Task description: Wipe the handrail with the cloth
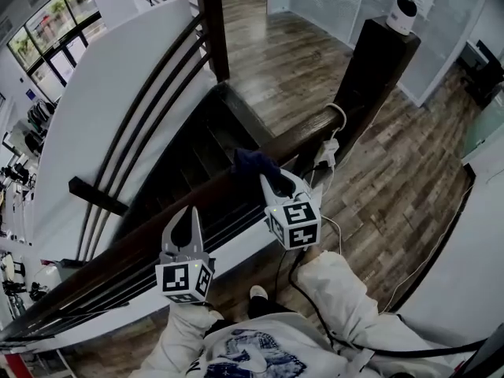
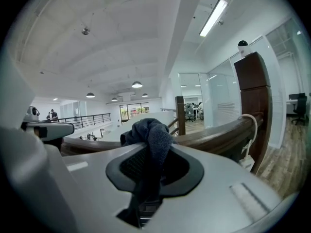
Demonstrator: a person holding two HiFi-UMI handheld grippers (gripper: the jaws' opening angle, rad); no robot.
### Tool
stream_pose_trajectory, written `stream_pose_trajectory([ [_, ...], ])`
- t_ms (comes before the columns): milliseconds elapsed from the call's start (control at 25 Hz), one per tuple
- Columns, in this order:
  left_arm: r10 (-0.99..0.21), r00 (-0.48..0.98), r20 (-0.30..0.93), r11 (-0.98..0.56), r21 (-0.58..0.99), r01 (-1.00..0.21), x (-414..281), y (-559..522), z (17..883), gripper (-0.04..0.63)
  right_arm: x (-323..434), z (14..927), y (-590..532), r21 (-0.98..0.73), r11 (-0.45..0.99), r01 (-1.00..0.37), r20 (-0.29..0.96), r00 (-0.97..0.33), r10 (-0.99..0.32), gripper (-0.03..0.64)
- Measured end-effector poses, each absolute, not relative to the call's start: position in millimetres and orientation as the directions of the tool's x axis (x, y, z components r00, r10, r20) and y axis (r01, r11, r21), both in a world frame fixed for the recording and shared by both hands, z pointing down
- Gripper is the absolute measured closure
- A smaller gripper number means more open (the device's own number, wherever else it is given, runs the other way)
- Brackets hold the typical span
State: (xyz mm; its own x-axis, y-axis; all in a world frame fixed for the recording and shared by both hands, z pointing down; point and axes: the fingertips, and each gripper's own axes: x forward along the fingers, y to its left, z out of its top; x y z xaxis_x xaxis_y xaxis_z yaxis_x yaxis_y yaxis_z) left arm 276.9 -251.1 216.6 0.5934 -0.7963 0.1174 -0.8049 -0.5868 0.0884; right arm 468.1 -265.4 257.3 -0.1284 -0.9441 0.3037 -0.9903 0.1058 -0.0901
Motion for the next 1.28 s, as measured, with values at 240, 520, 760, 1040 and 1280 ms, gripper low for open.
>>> stream_pose_trajectory([
  [240, -0.782, 0.611, 0.121, -0.603, 0.094, -0.792, 288, -254, 218, 0.597, 519, 259, -274, -0.064, 0.023, -0.998, 0.311, -0.042, -0.950, 0.545],
  [520, -0.779, 0.615, 0.126, -0.609, 0.088, -0.789, 293, -253, 218, 0.597, 576, 257, -283, -0.032, -0.064, -0.997, 0.312, 0.051, -0.949, 0.546],
  [760, -0.780, 0.611, 0.135, -0.605, 0.083, -0.792, 293, -253, 219, 0.597, 607, 256, -288, -0.013, -0.108, -0.994, 0.306, 0.099, -0.947, 0.545],
  [1040, -0.788, 0.600, 0.138, -0.596, 0.072, -0.799, 287, -251, 216, 0.597, 631, 257, -290, -0.021, -0.160, -0.987, 0.299, 0.147, -0.943, 0.546],
  [1280, -0.798, 0.586, 0.138, -0.583, 0.063, -0.810, 277, -251, 215, 0.598, 643, 259, -292, -0.004, -0.181, -0.983, 0.301, 0.172, -0.938, 0.546],
])
